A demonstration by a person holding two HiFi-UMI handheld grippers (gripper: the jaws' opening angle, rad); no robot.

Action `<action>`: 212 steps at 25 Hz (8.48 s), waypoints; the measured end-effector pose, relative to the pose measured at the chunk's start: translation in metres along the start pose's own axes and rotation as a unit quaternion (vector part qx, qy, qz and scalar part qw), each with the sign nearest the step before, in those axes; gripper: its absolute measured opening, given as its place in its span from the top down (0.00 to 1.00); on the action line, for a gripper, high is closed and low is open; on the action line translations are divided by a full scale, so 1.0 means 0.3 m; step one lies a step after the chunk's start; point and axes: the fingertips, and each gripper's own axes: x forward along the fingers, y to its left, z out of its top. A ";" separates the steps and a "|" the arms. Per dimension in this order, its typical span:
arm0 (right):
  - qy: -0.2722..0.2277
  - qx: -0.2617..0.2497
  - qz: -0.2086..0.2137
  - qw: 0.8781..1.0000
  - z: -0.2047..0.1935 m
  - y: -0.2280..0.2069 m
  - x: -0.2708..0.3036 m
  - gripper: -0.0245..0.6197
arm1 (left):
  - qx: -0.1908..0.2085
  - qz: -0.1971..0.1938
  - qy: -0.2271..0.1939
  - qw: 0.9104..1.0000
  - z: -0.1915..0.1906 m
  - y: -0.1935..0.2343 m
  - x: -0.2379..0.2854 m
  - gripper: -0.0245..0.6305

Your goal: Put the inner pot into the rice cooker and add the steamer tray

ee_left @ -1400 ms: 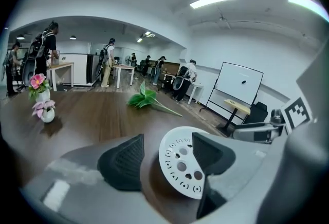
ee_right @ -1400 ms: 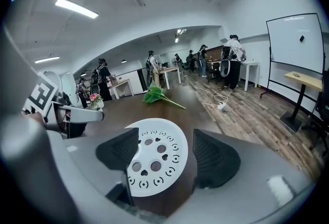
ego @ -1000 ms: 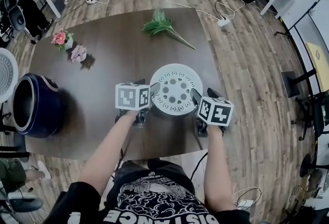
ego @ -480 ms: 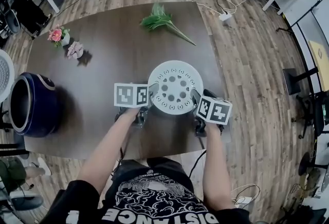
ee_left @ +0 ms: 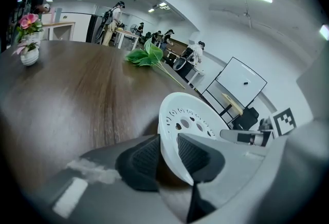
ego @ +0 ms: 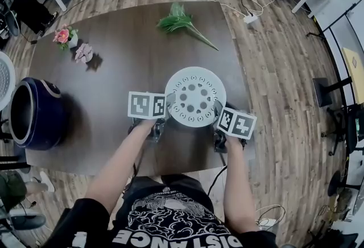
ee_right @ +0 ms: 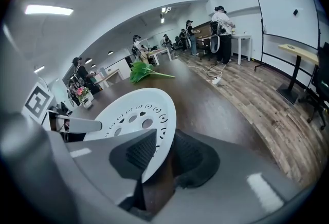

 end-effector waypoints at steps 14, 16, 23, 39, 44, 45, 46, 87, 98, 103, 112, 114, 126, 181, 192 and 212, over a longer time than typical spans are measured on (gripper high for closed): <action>-0.021 -0.020 0.014 0.999 0.074 0.088 -0.033 0.81 | -0.013 0.009 -0.040 0.999 0.050 0.009 -0.103 0.81; -0.026 -0.029 0.022 0.999 0.094 0.122 -0.035 0.81 | -0.016 0.014 -0.051 0.998 0.064 0.023 -0.136 0.81; -0.039 -0.064 0.061 0.995 0.166 0.281 -0.020 0.82 | -0.031 0.045 -0.096 0.994 0.119 0.102 -0.271 0.81; -0.057 -0.140 0.154 0.976 0.230 0.728 -0.020 0.83 | -0.074 0.121 -0.194 0.971 0.147 0.317 -0.659 0.82; -0.058 -0.162 0.185 0.968 0.225 0.870 -0.035 0.83 | -0.080 0.141 -0.220 0.962 0.140 0.372 -0.790 0.83; -0.059 -0.166 0.190 0.966 0.223 0.896 -0.040 0.83 | -0.081 0.146 -0.225 0.960 0.136 0.381 -0.815 0.83; -0.060 -0.170 0.195 0.964 0.220 0.922 -0.045 0.83 | -0.083 0.150 -0.229 0.958 0.132 0.390 -0.840 0.83; -0.095 -0.299 0.385 0.868 0.089 2.074 -0.229 0.82 | -0.115 0.305 -0.405 0.855 -0.003 0.809 -1.875 0.83; -0.088 -0.304 0.402 0.859 0.034 2.298 -0.206 0.82 | -0.122 0.316 -0.417 0.844 -0.022 0.964 -2.032 0.84; -0.086 -0.303 0.394 0.864 -0.009 2.357 -0.170 0.82 | -0.130 0.307 -0.410 0.849 -0.054 1.051 -2.047 0.84; -0.072 -0.312 0.377 0.869 -0.072 2.410 -0.084 0.81 | -0.131 0.315 -0.391 0.855 -0.084 1.161 -2.041 0.84; -0.071 -0.315 0.371 0.871 -0.083 2.410 -0.072 0.81 | -0.130 0.316 -0.388 0.856 -0.091 1.174 -2.034 0.84; -0.090 -0.360 0.338 0.865 -0.116 2.396 -0.045 0.77 | -0.099 0.342 -0.355 0.864 -0.116 1.210 -1.990 0.82; -0.158 -0.366 0.271 0.876 0.027 2.008 -0.169 0.79 | 0.029 0.333 -0.327 0.884 0.035 0.897 -1.778 0.79; -0.198 -0.322 0.211 0.902 0.153 1.663 -0.259 0.85 | 0.092 0.249 -0.316 0.911 0.139 0.663 -1.521 0.83; -0.248 -0.287 0.158 0.912 0.219 1.311 -0.454 0.96 | 0.147 0.170 -0.318 0.921 0.208 0.362 -1.289 0.96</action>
